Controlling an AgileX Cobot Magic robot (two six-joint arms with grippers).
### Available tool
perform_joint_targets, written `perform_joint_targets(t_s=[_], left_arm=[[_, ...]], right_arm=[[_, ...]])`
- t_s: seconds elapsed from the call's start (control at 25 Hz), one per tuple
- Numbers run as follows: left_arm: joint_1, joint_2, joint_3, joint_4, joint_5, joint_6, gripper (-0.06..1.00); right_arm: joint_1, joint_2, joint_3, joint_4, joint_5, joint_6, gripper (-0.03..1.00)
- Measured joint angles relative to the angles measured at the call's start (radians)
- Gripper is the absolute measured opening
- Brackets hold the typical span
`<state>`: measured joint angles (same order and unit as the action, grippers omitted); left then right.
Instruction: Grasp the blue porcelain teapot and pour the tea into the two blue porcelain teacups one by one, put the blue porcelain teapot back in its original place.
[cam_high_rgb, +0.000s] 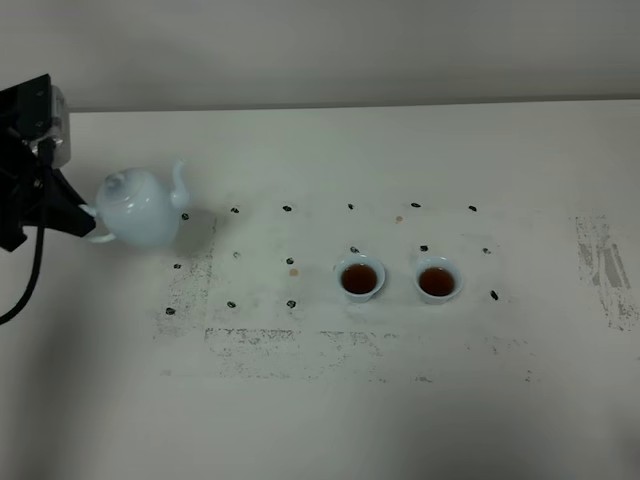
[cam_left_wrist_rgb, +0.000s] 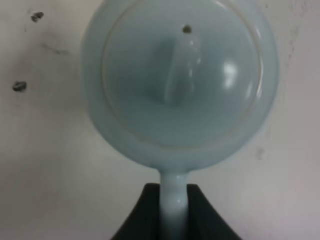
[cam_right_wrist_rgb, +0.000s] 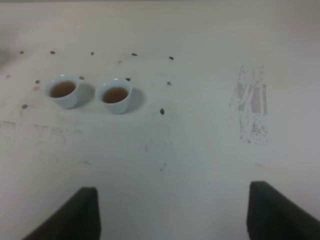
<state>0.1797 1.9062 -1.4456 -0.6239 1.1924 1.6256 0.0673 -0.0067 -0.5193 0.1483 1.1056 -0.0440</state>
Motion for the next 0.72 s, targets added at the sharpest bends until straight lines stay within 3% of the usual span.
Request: perform_joint_targets(t_s=[0.12,0.28,0.44,0.72], left_arm=[[0.028,-0.001,0.051,-0.024,-0.015,0.076,0.01],[0.033,0.005,0.081,-0.026,-0.11,0.144,0.01],[0.022,0.035,0.081,-0.049,-0.195,0.168,0.01],[0.012,0.119,0.081,-0.116,-0.236,0.208,0.01]], right_arm=[[0.0,0.0,0.0,0.0,0.0,0.0,0.59],[0.0,0.0,0.0,0.0,0.0,0.0,0.59],[0.0,0.0,0.0,0.0,0.0,0.0,0.59],[0.0,0.0,0.0,0.0,0.0,0.0,0.59]])
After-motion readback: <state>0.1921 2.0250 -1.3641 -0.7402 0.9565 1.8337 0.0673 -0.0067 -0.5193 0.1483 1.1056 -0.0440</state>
